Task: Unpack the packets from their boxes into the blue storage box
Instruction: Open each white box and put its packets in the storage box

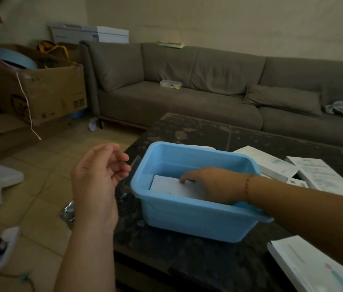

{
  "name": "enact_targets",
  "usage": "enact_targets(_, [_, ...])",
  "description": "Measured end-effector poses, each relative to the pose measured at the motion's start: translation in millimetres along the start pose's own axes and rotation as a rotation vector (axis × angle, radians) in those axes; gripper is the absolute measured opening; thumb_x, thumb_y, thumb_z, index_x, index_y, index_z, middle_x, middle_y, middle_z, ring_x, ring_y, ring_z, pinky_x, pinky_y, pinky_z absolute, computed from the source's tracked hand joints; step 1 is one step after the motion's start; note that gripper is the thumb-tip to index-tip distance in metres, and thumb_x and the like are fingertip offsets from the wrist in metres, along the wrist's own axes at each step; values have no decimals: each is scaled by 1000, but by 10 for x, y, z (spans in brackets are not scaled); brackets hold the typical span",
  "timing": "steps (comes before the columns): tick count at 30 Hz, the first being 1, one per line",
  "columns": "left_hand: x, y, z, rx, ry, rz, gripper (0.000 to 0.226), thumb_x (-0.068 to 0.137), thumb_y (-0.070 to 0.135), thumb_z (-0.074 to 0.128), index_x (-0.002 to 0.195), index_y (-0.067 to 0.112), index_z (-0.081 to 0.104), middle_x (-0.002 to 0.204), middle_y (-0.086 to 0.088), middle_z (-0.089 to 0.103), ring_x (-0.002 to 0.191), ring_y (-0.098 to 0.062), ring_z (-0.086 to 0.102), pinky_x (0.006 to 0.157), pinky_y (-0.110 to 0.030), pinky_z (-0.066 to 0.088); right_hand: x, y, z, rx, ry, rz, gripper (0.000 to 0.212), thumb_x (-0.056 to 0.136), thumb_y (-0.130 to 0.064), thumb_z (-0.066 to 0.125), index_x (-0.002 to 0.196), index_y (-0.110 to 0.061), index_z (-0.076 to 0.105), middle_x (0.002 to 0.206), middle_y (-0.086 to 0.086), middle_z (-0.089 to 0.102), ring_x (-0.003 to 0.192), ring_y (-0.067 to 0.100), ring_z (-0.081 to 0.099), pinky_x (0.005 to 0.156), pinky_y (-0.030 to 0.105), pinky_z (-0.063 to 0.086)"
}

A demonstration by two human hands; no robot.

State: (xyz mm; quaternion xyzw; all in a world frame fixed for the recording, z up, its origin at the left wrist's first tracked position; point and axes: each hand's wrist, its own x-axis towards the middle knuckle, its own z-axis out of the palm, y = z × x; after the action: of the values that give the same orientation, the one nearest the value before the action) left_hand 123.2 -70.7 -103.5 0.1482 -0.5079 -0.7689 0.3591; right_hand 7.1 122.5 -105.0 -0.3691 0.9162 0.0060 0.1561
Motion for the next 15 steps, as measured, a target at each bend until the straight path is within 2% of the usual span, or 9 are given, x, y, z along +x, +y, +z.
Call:
enact_targets(4, [-14, -11, 24, 3, -17, 66, 27, 97, 20, 52, 76, 26, 67, 70, 4, 66, 69, -12, 61, 70, -33, 49, -19, -19, -6, -10, -1, -4, 61, 84, -42, 68, 138, -37, 40, 133, -5, 55, 119, 17, 52, 104, 42, 43])
enact_targets(6, [-57, 7, 51, 12, -6, 178, 30, 96, 19, 52, 73, 30, 68, 68, 8, 66, 68, -9, 61, 69, -32, 50, -148, -63, -99, -6, 82, -15, 57, 85, -47, 65, 137, -38, 43, 133, -9, 55, 117, 12, 52, 103, 35, 44])
enact_targets(9, [-142, 58, 92, 22, -100, 470, 22, 92, 20, 50, 81, 30, 65, 68, 10, 62, 67, -11, 58, 63, -33, 48, -610, -136, -306, 156, 364, 19, 46, 85, -50, 60, 129, -44, 48, 116, -29, 53, 104, -5, 54, 86, 14, 46])
enact_targets(11, [-224, 62, 137, 9, -233, 658, 17, 92, 16, 46, 87, 22, 61, 69, 12, 60, 64, -14, 56, 57, -35, 45, -1074, -130, -305, 334, 632, 7, 33, 82, -49, 58, 115, -48, 52, 103, -31, 58, 96, -11, 58, 75, 9, 51])
enact_targets(13, [-342, 57, 202, 17, -332, 791, 15, 91, 14, 44, 87, 18, 58, 67, 10, 58, 59, -17, 55, 55, -34, 42, -1549, -42, -93, 377, 890, 14, 22, 86, -44, 57, 107, -42, 58, 95, -25, 64, 93, -9, 61, 75, 6, 50])
enact_targets(15, [-501, 25, 289, 74, -403, 895, 16, 90, 13, 45, 82, 18, 57, 65, 4, 58, 57, -14, 56, 59, -29, 42, -1931, 44, 245, 286, 963, 74, 16, 91, -43, 56, 102, -33, 63, 93, -27, 63, 90, -8, 62, 76, 5, 48])
